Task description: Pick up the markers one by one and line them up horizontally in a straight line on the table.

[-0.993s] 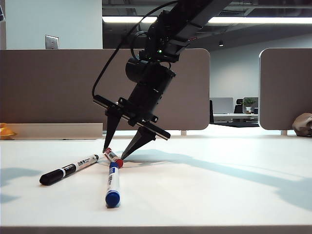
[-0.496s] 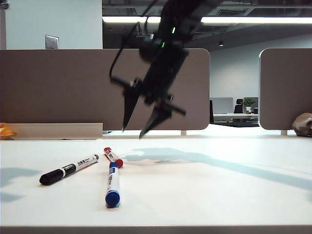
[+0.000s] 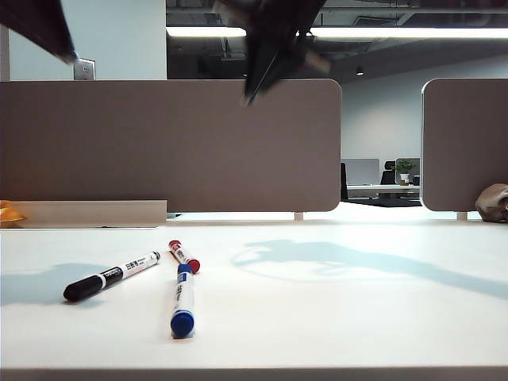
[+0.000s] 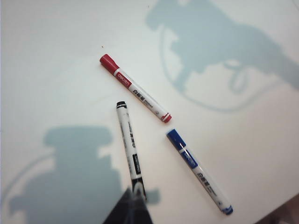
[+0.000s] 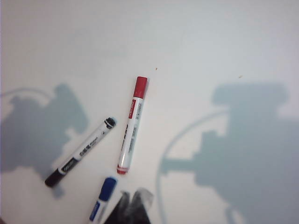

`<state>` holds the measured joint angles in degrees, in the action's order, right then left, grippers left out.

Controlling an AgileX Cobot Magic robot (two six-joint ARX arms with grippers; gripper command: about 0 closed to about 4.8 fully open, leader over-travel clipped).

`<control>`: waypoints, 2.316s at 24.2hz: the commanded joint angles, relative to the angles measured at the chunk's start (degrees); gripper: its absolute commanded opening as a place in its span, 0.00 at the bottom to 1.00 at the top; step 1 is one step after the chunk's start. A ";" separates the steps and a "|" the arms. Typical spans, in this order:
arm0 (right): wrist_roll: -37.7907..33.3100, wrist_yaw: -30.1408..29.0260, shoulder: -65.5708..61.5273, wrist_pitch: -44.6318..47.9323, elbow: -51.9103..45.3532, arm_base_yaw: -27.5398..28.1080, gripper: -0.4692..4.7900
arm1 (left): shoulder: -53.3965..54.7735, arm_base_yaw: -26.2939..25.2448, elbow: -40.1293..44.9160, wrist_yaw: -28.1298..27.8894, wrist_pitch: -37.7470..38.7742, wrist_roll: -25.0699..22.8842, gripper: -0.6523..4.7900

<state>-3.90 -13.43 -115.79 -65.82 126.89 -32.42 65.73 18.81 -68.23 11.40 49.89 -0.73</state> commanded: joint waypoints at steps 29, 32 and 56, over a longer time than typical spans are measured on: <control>5.95 2.62 17.05 -13.81 0.02 0.24 0.10 | 28.35 0.46 -0.20 3.28 -7.19 1.14 0.17; 5.11 0.39 17.05 -13.88 -0.11 0.00 0.10 | 28.55 0.52 -0.20 4.04 -7.21 0.39 0.17; 5.27 -4.96 19.32 -13.70 -4.90 -0.37 0.11 | 34.38 0.55 -0.20 2.58 -7.34 -0.31 0.28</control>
<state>1.17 -18.06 -96.90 -80.03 121.82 -32.75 100.18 19.40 -68.20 14.35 42.65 -0.58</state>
